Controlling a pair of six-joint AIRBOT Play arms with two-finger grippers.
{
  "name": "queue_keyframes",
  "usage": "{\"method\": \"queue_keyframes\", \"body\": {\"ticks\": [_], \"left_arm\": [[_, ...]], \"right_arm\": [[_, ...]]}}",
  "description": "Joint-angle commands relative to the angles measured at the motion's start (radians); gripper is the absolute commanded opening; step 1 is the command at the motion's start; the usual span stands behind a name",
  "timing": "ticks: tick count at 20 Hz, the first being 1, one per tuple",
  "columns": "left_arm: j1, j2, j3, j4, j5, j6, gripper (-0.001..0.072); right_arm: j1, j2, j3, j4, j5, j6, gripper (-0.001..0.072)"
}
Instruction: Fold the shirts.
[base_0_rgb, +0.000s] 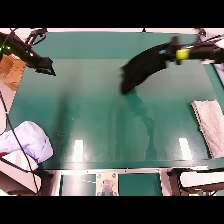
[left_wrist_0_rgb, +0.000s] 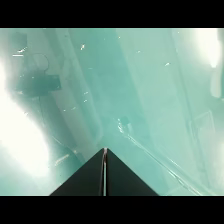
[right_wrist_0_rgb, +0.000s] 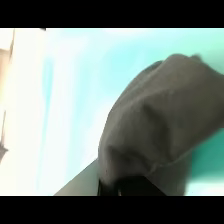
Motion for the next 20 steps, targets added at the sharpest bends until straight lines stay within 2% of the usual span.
{"method": "queue_keyframes", "body": {"ticks": [1, 6, 10, 13, 18, 20], "left_arm": [[0.000, 0.001, 0.000, -0.001, 0.003, 0.000, 0.0022], [0.000, 0.001, 0.000, -0.001, 0.004, 0.000, 0.0022], [0.000, 0.001, 0.000, -0.002, 0.004, 0.000, 0.0022], [0.000, 0.001, 0.000, -0.004, 0.002, 0.000, 0.0022], [0.000, 0.001, 0.000, -0.013, -0.003, 0.000, 0.0022], [0.000, 0.001, 0.000, -0.034, -0.001, 0.000, 0.0022]], "right_arm": [[-0.234, 0.130, 0.022, -0.092, 0.086, 0.062, 0.0016], [-0.602, 0.161, 0.022, -0.124, 0.159, 0.079, 0.0016], [-0.774, 0.162, 0.022, -0.246, 0.221, 0.105, 0.0016], [-0.815, 0.172, 0.022, -0.361, 0.287, 0.193, 0.0015], [-0.812, 0.238, 0.021, -0.683, 0.406, 0.377, 0.0015], [-0.813, 0.244, 0.014, -0.802, 0.491, 0.397, 0.0016]]}}
